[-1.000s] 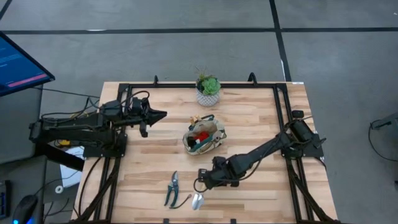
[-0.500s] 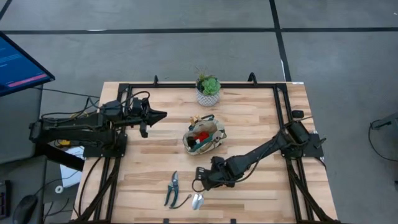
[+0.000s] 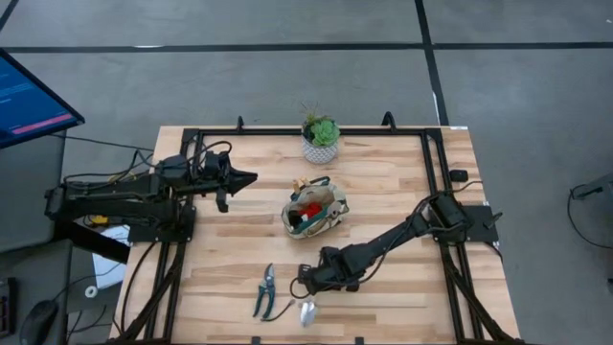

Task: Pick & Place Garden tools in Gardening bag
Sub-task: Put the trowel into the gardening bag

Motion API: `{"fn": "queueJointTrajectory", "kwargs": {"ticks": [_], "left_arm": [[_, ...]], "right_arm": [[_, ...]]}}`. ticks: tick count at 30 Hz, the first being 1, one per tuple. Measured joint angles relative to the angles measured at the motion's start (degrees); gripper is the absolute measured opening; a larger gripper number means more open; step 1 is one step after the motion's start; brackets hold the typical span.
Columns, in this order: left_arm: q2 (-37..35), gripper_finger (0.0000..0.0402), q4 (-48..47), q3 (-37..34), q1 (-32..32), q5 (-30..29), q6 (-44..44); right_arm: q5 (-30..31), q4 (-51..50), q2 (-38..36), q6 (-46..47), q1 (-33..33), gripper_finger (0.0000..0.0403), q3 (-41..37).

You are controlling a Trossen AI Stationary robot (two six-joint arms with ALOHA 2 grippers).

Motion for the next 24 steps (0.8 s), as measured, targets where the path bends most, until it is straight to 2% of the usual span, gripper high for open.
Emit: {"fn": "queueJointTrajectory", "kwargs": {"ticks": [7,14,16,21,24], "left_arm": [[0.0,0.0003,-0.2,0.0,0.0,0.4,0.0],[0.0,0.0003,-0.2,0.0,0.0,0.4,0.0],[0.0,0.0003,-0.2,0.0,0.0,0.4,0.0],[0.0,0.0003,-0.2,0.0,0.0,0.5,0.0],[0.0,0.0003,-0.2,0.0,0.0,0.5,0.0]], "right_arm": [[-1.7,-2.7,1.0,-2.0,-0.6,0.0108,1.1],[-2.8,-11.1,0.8,-6.2,-0.7,0.0054,1.3],[-3.0,-12.8,0.8,-7.5,-0.8,0.0051,1.2],[-2.4,-16.8,0.6,-11.6,-1.0,0.0051,1.2],[1.1,-19.2,-0.9,-14.5,-0.9,0.0051,0.8]]}}
